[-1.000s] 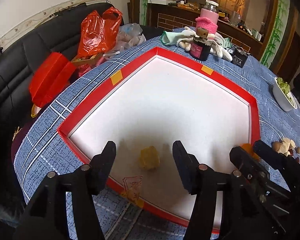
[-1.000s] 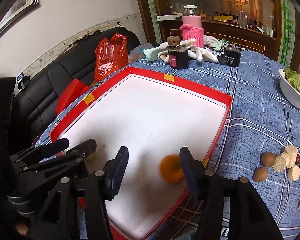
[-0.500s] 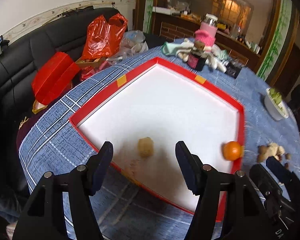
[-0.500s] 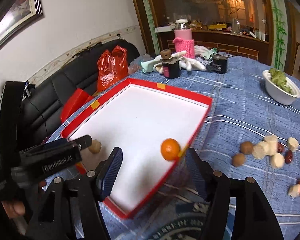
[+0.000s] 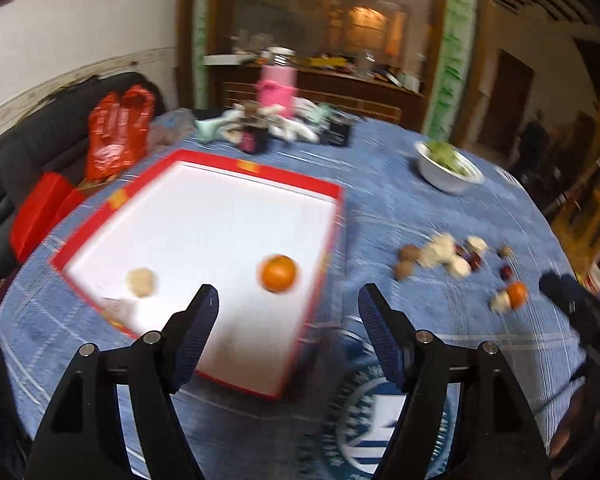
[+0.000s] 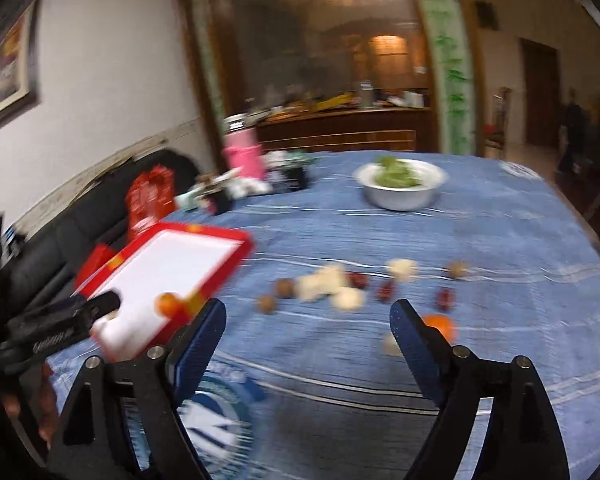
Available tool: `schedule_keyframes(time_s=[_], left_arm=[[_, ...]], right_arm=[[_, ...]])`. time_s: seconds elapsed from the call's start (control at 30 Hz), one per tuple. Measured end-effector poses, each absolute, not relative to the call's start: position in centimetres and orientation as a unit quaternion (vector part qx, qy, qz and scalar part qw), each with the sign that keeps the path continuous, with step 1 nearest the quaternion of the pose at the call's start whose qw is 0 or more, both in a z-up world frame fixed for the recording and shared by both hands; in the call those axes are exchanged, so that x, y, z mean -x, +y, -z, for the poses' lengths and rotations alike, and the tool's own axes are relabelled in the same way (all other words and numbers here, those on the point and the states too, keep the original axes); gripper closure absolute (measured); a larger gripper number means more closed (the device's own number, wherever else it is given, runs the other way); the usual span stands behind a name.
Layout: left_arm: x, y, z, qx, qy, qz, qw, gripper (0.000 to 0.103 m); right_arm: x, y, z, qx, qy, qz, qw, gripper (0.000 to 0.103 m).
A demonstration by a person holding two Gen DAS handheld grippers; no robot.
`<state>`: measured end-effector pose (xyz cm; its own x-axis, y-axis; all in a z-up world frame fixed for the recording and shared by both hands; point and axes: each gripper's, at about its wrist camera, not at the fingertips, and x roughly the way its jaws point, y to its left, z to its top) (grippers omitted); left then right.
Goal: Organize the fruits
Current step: 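Move both open tools back toward the fruit on the tablecloth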
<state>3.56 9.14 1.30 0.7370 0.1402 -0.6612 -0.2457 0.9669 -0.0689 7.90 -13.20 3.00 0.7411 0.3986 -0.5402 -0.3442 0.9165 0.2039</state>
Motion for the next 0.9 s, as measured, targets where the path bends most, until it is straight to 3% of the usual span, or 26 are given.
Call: schedule_keyframes(time_s=[0.3,0.6,0.83,0.9], left_arm=[[-6.1,4.0,0.7,0.031,0.369,-0.052,0.927,0.031],[-9.1,3.4,2.0,0.036,0.382,-0.024,0.923,0.031],[-8.0,4.5,2.7,0.053,0.380,-0.038,0.923,0.031],[-8.0,5.1,2.7,0.064,0.381,-0.039,0.922,0.031]], right_arm=[[-9.9,-21.6,0.0,-0.114,0.342,-0.124,0.925,0.016],[-10.9,-14.5,-0.9,-0.032,0.332,-0.235,0.913,0.018],[-17.1,-7.1,0.0,0.033,0.371,-0.309,0.875,0.044],[-18.4,-5.5,0.9,0.026,0.390,-0.327,0.860,0.045]])
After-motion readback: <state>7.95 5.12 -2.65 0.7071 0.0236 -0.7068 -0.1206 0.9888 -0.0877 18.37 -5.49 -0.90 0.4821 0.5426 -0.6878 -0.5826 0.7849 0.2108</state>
